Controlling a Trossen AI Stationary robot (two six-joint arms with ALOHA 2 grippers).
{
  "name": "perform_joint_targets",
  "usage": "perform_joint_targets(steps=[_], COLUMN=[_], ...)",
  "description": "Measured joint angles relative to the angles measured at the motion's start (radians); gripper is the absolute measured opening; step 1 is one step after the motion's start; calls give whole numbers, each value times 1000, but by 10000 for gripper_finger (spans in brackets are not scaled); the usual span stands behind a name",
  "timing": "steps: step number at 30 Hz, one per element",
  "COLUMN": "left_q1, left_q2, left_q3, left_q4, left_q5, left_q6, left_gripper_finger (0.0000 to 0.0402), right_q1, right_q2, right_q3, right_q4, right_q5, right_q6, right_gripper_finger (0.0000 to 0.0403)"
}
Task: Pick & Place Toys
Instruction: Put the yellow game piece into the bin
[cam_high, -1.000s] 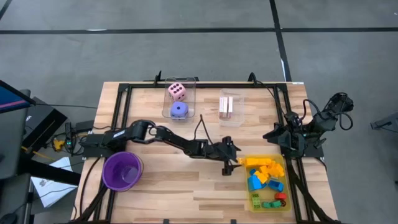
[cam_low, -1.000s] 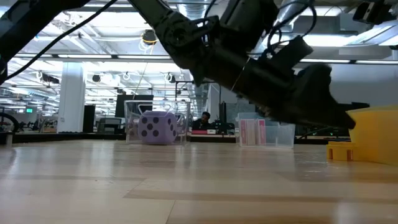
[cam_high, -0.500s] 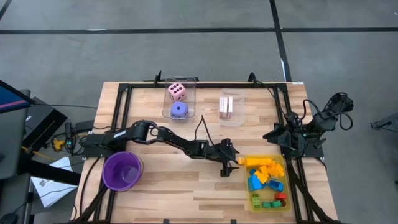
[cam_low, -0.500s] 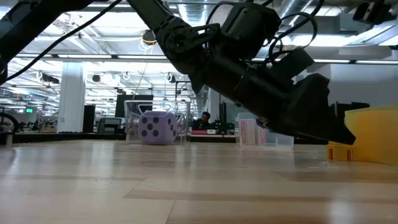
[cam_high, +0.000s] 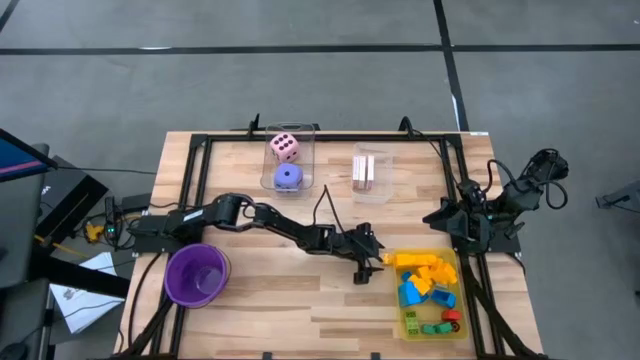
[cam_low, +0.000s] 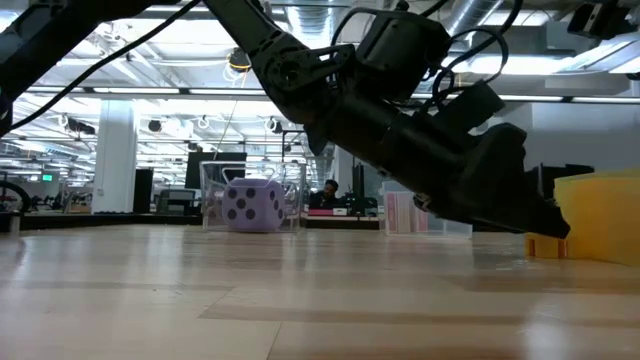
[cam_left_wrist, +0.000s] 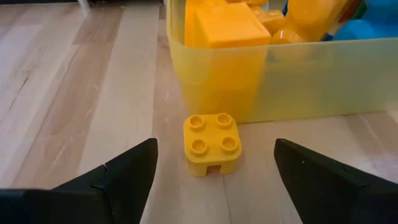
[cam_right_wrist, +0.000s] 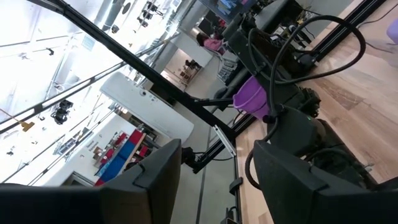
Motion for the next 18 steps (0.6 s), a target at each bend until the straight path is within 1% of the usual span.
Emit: perform_joint_targets(steps=[5, 7, 10, 12, 13, 15, 18], left_q1=[5, 9, 10, 8, 8, 8, 12], left_q2=[2, 33, 88, 103, 101, 101, 100], left_q3=[10, 52, 140, 192, 202, 205, 206], left_q4=[-7, -6, -86, -153, -191, -207, -222], left_q5=[0, 1, 35, 7, -11, -32, -25], left_q6=[0, 2, 4, 0, -5, -6, -8], left_gripper_finger=[321, 321, 321, 319, 317, 309, 296], right_q1=[0, 0, 0, 0, 0, 2, 2], right_q2=[0, 0, 0, 0, 0, 0, 0], right_q3=[0, 0, 0, 0, 0, 0, 0], right_q4=[0, 0, 0, 4, 4, 5, 4], right_q5=[0, 0, 0, -1, -3, -3, -3], right_q6=[0, 0, 1, 18, 25, 26, 26], right_gripper_finger=[194, 194, 194, 194, 194, 194, 194])
